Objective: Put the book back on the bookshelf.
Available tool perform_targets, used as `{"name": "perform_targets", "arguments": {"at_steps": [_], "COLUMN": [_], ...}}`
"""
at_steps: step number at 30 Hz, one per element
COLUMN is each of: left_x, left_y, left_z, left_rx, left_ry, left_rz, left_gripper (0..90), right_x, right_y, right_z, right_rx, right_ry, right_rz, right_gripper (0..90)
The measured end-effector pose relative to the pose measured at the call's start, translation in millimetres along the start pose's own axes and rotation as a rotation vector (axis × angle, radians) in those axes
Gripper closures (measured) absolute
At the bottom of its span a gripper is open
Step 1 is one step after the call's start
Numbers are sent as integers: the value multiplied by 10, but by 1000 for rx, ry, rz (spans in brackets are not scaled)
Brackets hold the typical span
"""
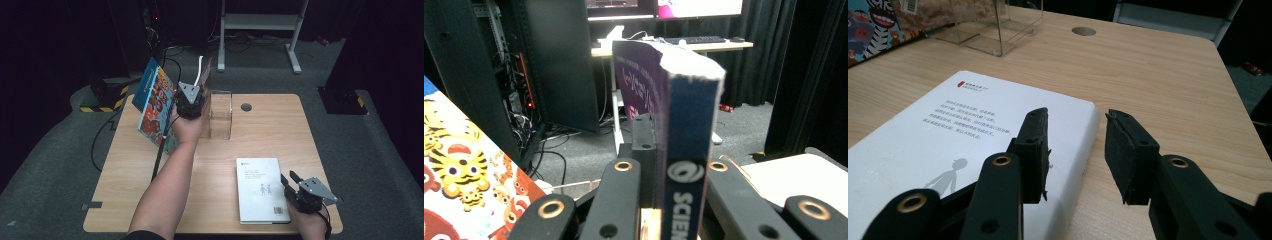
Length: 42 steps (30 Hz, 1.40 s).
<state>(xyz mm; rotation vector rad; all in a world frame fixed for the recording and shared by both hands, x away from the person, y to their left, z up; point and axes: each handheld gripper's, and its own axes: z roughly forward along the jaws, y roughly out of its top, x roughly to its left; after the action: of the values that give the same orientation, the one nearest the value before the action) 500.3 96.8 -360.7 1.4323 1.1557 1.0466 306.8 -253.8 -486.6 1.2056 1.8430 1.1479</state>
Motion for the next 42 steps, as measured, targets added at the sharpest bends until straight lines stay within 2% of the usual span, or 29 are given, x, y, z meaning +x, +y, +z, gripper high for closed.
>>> {"name": "perform_targets", "arguments": {"at_steps": [10, 22, 35, 42], "left_x": [-31, -49, -111, -100], "left_y": [-91, -158, -199, -205], "left_z": [25, 16, -19, -39], "left_rx": [1, -17, -9, 0], "left_ry": [-6, -9, -41, -60], "left_rz": [-43, -66, -59, -47], "left_gripper": [839, 839, 834, 832], "right_x": [6, 30, 45, 19], "right_y": [1, -4, -11, -13], "right_z": [2, 14, 30, 33], "right_rx": [2, 9, 8, 10], "right_ry": [0, -1, 6, 1], "right_rz": [-5, -12, -13, -6], "right_gripper": [617, 619, 619, 620]}}
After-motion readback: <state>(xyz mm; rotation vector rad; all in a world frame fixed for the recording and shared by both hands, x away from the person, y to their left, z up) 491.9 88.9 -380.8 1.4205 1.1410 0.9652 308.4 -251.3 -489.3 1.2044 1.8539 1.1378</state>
